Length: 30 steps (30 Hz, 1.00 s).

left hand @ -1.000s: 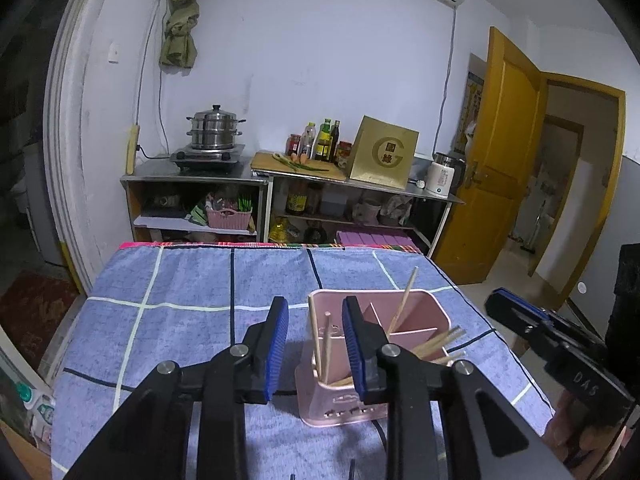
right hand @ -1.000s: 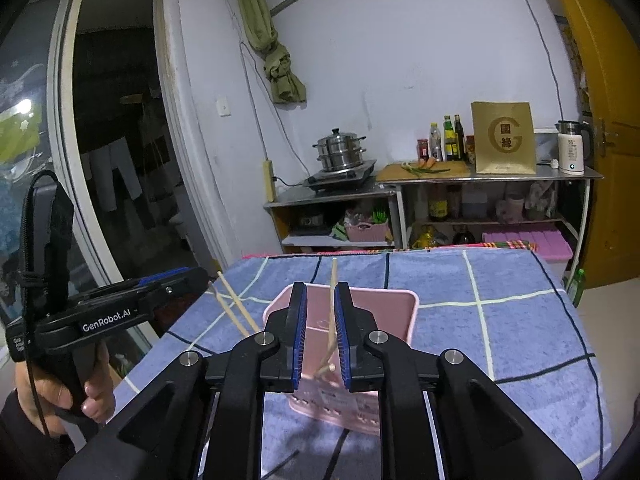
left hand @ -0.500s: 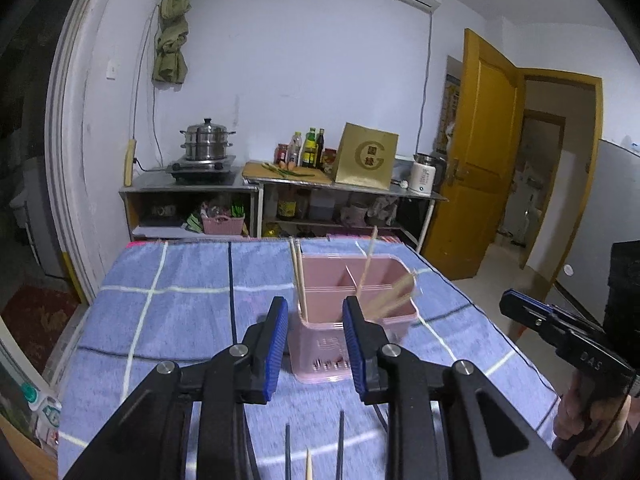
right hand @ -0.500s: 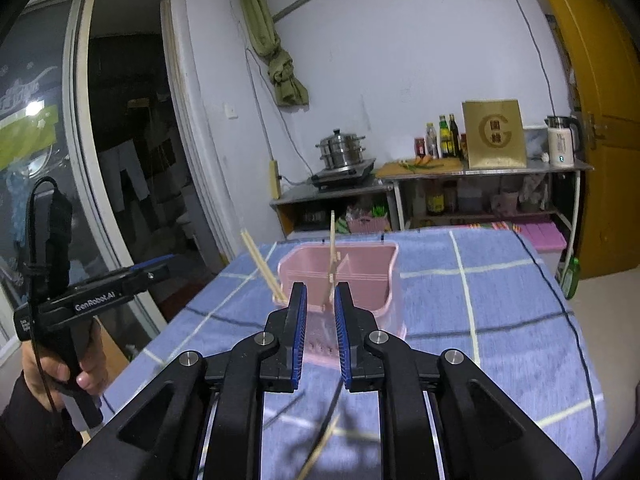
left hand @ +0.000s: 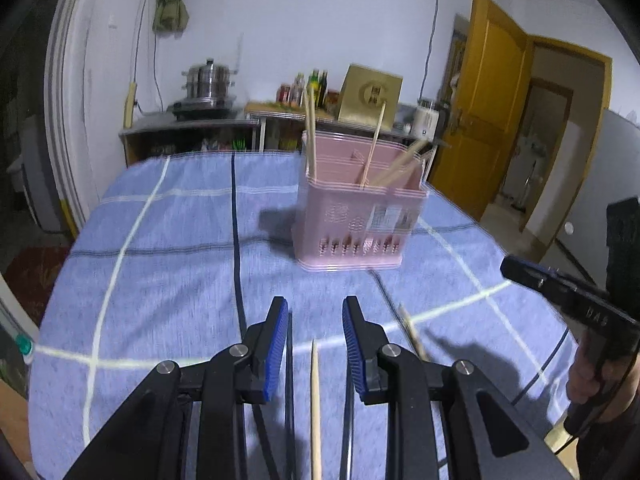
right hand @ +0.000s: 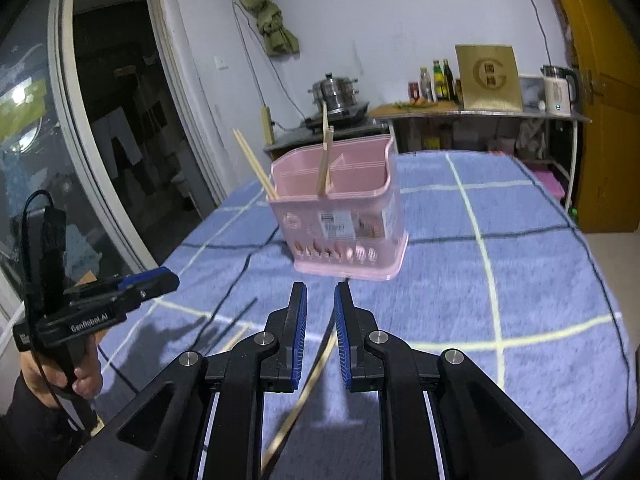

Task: Organize utensils
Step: 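Close the left tool on a bamboo chopstick while the right tool grasps one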

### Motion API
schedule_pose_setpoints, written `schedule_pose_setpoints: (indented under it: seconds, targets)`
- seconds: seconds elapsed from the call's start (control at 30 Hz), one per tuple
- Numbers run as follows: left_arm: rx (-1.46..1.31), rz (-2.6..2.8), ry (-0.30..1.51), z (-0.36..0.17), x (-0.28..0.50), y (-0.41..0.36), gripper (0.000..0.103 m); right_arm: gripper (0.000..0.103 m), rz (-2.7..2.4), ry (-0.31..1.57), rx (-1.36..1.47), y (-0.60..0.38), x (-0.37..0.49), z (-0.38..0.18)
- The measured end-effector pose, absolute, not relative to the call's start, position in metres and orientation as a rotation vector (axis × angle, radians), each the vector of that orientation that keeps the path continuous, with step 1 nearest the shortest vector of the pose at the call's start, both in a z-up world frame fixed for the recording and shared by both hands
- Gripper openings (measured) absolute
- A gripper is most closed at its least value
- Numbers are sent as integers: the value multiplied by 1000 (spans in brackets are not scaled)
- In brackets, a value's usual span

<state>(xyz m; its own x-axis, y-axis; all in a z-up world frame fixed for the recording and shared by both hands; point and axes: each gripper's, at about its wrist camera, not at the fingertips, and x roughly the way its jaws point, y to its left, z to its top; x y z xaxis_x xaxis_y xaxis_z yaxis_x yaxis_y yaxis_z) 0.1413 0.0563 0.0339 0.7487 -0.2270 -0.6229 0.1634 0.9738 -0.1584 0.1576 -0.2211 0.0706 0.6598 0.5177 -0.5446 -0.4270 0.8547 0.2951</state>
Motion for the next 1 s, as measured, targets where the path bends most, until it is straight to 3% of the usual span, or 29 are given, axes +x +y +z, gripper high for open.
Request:
schedule_pose_setpoints:
  seconds: [0.5, 0.67, 1.0]
  targets:
    - [-9, -216, 898, -26, 165, 37, 23, 14, 542, 838, 115, -199, 172, 26]
    - [14, -213, 928, -34, 174, 34, 18, 14, 530, 884, 99, -193, 180, 14]
    - [58, -222, 965, -43, 185, 25, 18, 14, 508, 939, 62, -181, 196, -1]
